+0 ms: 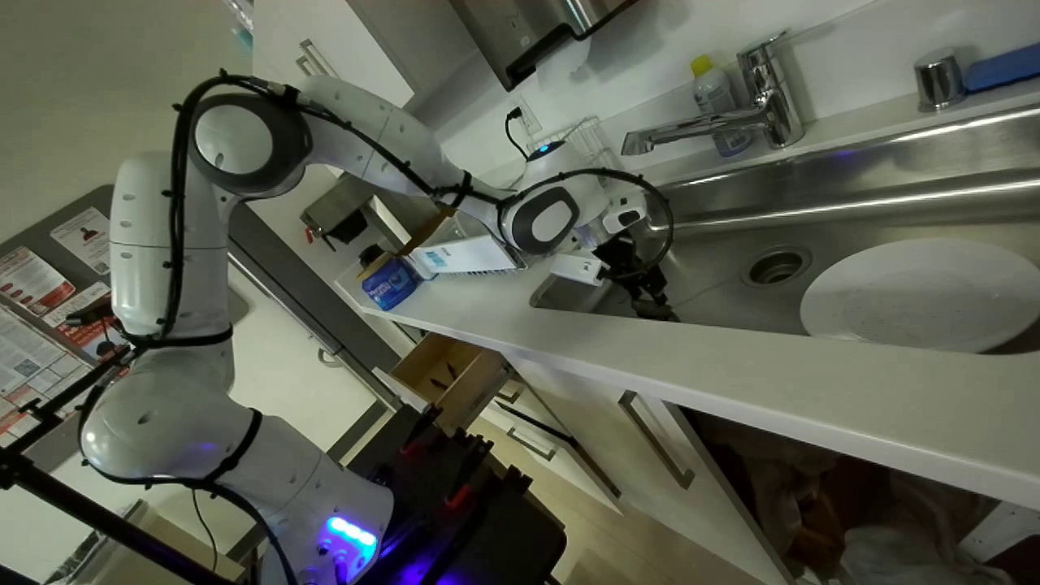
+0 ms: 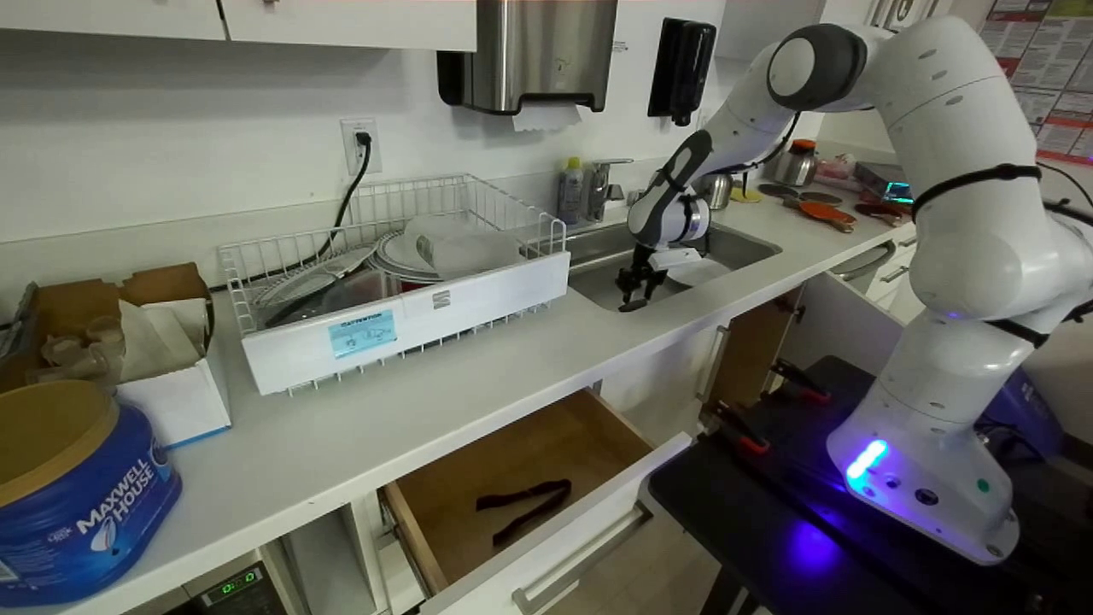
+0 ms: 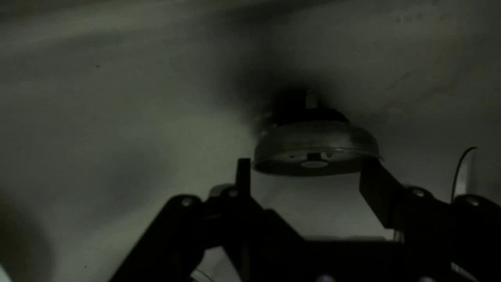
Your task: Remove the plug from the sink drain
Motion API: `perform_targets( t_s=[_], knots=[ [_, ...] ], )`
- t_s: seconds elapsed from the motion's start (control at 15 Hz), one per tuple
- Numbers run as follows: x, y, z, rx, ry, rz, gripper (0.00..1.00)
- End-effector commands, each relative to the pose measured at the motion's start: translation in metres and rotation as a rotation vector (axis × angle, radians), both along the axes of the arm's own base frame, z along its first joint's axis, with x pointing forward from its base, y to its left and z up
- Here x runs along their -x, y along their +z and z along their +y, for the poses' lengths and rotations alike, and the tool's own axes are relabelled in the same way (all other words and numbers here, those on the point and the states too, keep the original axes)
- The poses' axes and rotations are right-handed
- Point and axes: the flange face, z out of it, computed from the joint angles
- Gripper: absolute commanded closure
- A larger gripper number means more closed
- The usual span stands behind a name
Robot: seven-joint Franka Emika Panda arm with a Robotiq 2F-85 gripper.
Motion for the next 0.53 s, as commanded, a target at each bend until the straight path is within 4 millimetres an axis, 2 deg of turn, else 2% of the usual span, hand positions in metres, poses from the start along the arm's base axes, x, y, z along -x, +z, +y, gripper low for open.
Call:
perform_targets(
  t_s=[0.0,0.2,0.47],
  knots=[
    [0.006,0.020,0.000,0.027,-0.010,-0.032,0.00],
    [0.013,0.045,-0.007,0.046,0.001,-0.079,0.00],
    [0.029,0.088,-0.016,0.062,0.031,-0.121,0.00]
  ],
)
